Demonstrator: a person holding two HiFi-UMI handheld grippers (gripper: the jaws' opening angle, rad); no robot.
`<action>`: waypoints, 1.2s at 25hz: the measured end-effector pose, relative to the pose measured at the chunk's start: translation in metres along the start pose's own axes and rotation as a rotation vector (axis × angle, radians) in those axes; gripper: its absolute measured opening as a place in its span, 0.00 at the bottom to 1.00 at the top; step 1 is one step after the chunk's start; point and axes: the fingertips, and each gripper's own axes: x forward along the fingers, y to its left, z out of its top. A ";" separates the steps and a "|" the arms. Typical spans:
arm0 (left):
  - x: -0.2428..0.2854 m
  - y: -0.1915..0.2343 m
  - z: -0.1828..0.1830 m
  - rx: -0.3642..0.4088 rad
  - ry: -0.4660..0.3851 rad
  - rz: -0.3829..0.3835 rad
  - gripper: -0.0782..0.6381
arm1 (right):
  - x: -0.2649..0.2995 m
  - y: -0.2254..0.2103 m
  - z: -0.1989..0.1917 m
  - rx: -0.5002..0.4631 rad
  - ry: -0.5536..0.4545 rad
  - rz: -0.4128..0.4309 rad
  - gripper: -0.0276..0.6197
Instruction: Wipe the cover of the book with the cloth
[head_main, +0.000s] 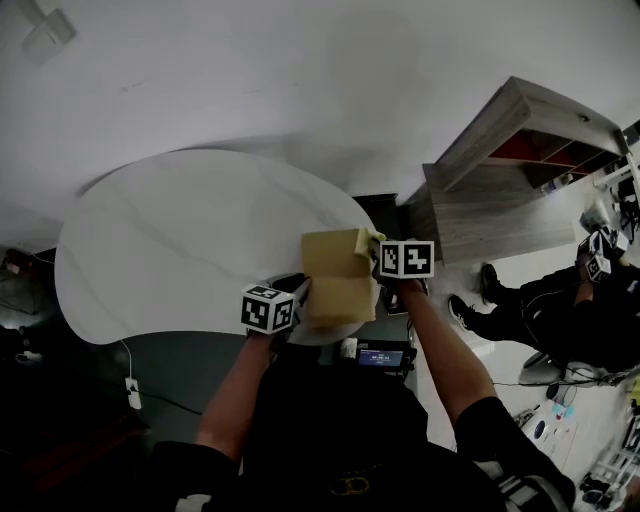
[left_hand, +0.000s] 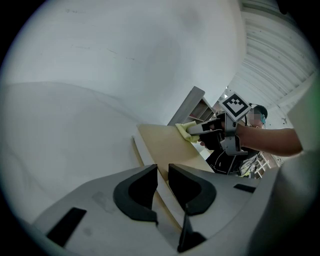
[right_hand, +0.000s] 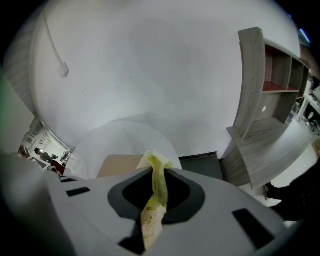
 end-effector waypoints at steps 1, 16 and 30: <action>0.000 0.000 0.000 0.000 0.000 0.001 0.21 | 0.000 0.000 0.000 0.003 0.000 -0.001 0.18; 0.003 0.000 0.000 -0.024 -0.013 -0.005 0.21 | -0.002 0.051 0.015 -0.001 -0.048 0.130 0.18; 0.005 -0.003 0.000 -0.017 -0.018 -0.006 0.21 | 0.016 0.123 -0.016 -0.042 0.052 0.301 0.18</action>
